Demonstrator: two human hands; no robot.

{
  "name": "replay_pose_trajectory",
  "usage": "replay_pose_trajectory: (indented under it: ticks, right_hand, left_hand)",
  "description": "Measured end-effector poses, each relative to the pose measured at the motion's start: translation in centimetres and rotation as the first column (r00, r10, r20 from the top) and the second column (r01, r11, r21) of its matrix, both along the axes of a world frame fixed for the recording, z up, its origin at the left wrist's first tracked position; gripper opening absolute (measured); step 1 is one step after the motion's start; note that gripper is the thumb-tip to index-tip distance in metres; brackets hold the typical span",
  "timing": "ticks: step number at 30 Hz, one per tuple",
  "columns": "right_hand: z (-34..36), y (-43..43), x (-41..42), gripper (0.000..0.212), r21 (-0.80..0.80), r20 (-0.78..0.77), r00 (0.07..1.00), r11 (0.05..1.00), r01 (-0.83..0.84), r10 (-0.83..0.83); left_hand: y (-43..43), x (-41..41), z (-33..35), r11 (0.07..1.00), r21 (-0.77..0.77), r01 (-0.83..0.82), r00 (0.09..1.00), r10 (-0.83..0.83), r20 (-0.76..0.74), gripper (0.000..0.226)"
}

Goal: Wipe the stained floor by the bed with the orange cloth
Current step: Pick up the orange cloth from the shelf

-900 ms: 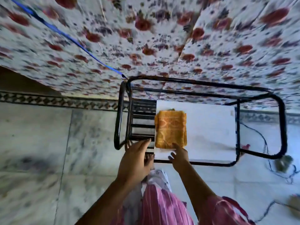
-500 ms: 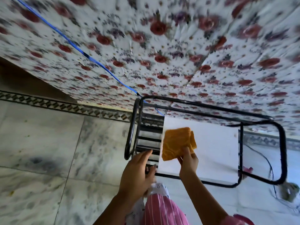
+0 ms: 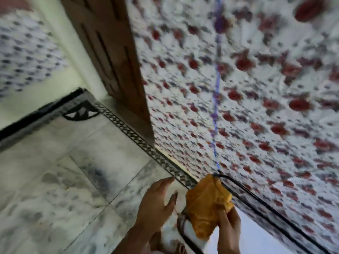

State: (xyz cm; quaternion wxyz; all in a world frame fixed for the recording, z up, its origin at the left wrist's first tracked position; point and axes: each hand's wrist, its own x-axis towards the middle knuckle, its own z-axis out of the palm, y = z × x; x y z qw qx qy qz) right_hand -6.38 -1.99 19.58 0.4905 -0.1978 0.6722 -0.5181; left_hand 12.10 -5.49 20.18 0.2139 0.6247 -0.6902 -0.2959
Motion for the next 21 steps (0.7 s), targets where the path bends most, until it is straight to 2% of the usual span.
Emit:
replay_pose_trajectory:
  ticks: [3,5,8,13,16,17,18,20,21]
  right_hand:
    - [2.1,-3.5,4.3,0.018,0.020,0.021,0.990,0.990,-0.137,0.137]
    - [3.4,-5.6,6.9,0.018,-0.014,0.004,0.971,0.971,-0.240,0.240]
    - [5.0,-8.7,11.8,0.020,-0.098,-0.066,0.911,0.906,-0.412,0.408]
    - [5.5,-13.9,20.3,0.020,-0.129,-0.066,0.843,0.833,-0.538,0.535]
    - [5.1,-16.5,25.0,0.085,-0.128,-0.084,0.819,0.809,-0.574,0.568]
    - [5.0,-17.2,26.4,0.090,-0.115,-0.092,0.809,0.801,-0.588,0.581]
    - [4.9,-18.3,28.2,0.082,-0.104,-0.083,0.783,0.776,-0.622,0.616]
    - [4.8,-20.1,31.1,0.052,-0.075,-0.119,0.742,0.740,-0.669,0.659]
    - [4.5,-21.2,32.7,0.046,-0.070,-0.144,0.730,0.729,-0.681,0.668]
  left_hand:
    - [-0.3,4.7,2.4,0.985,-0.028,-0.168,0.985,0.169,0.022,0.055]
    - [-0.7,7.5,3.5,0.965,-0.077,-0.252,0.967,0.254,0.019,0.049]
    - [-1.2,12.4,4.8,0.927,-0.118,-0.355,0.934,0.358,0.005,0.052]
    - [-3.9,20.3,5.3,0.848,-0.174,-0.501,0.862,0.506,-0.017,0.049]
    - [-5.8,24.9,5.1,0.826,-0.171,-0.537,0.840,0.542,-0.016,0.046]
    - [-6.3,26.4,5.1,0.819,-0.158,-0.551,0.831,0.556,-0.018,0.046]
    - [-6.8,28.3,5.2,0.809,-0.149,-0.569,0.819,0.573,-0.019,0.047]
    - [-7.9,31.5,5.1,0.808,-0.144,-0.572,0.816,0.578,0.006,0.049]
    - [-8.4,33.1,4.8,0.805,-0.147,-0.575,0.812,0.584,0.022,0.052]
